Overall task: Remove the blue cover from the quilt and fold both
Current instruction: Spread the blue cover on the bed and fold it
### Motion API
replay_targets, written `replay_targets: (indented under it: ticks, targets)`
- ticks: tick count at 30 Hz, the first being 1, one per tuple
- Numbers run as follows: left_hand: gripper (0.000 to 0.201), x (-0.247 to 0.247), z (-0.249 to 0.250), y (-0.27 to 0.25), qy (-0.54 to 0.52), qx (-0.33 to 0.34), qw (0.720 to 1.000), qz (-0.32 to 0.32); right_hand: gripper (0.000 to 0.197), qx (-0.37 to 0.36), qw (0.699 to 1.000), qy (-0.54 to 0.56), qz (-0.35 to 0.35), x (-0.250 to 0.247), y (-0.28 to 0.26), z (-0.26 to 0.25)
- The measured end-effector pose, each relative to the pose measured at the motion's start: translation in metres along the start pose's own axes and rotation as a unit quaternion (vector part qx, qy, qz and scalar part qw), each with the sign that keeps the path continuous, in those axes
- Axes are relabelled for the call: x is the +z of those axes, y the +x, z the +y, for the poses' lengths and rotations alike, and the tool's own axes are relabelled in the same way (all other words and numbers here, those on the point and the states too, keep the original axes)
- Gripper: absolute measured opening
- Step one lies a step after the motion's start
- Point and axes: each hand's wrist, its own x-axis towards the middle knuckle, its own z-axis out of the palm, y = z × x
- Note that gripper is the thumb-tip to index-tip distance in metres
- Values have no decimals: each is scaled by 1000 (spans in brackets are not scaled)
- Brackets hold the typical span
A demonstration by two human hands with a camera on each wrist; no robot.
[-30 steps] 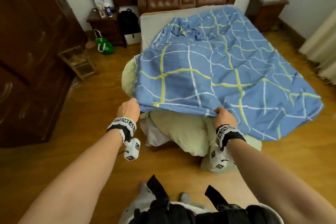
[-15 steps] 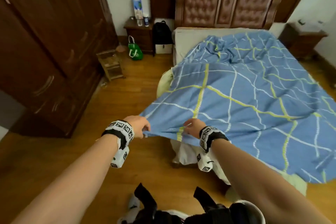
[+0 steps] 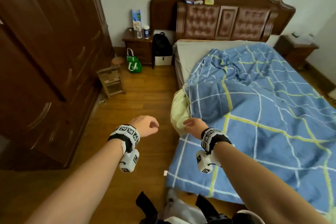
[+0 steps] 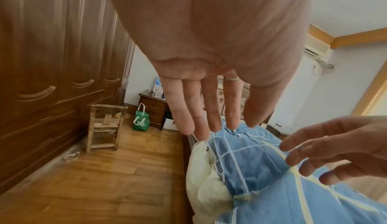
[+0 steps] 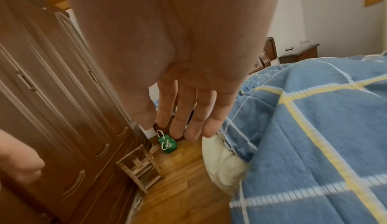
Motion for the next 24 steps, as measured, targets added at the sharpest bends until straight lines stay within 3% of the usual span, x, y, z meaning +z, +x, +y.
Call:
replay_targets:
  ticks: [6,10,13,19,24]
  targets:
    - [22,-68,-21,143,34,31,999,8,32,2,998,28,53,-31,141,-43]
    - [19,-127,-47,260,92,37,995,21,34,2,998,49,49,-49,258,-81]
    - [17,-171,-67,349,126,33,991,8,37,24,999,33,30,-70,344,-103]
    - [17,-240,-112,512,88,20,996,25,36,77,997,-3,12,-131,486,-143]
    - [18,-275,-147,679,93,25,995,-13,38,139,988,11,62,-180,615,-154]
